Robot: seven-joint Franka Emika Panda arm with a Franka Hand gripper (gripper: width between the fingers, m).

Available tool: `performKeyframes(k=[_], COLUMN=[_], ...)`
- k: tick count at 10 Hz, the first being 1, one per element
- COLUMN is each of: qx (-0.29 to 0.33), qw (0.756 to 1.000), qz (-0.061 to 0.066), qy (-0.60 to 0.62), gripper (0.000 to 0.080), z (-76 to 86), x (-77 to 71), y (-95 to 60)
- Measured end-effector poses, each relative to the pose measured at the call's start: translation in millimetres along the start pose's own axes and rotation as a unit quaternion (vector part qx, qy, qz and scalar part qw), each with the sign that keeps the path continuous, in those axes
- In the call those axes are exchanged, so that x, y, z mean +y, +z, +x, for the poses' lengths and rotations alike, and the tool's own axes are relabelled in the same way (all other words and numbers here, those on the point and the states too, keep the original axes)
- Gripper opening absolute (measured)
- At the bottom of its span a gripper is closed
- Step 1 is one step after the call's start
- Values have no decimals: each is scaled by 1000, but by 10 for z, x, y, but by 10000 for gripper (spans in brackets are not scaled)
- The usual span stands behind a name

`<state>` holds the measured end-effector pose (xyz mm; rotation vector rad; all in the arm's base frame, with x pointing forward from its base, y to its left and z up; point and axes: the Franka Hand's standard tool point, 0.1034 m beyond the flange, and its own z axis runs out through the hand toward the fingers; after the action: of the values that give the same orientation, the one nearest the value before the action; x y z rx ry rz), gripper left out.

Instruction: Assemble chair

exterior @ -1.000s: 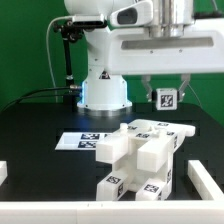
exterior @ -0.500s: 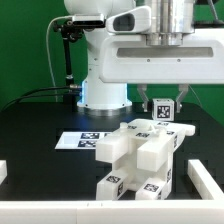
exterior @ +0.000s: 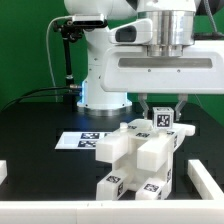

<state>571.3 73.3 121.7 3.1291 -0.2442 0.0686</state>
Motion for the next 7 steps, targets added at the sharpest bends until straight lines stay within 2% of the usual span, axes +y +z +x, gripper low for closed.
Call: performKeyframes(k=[7], qx=[0], qw=[1000], qz=[-4], qy=[0], gripper=[281], z=[16], x=[16], y=[75])
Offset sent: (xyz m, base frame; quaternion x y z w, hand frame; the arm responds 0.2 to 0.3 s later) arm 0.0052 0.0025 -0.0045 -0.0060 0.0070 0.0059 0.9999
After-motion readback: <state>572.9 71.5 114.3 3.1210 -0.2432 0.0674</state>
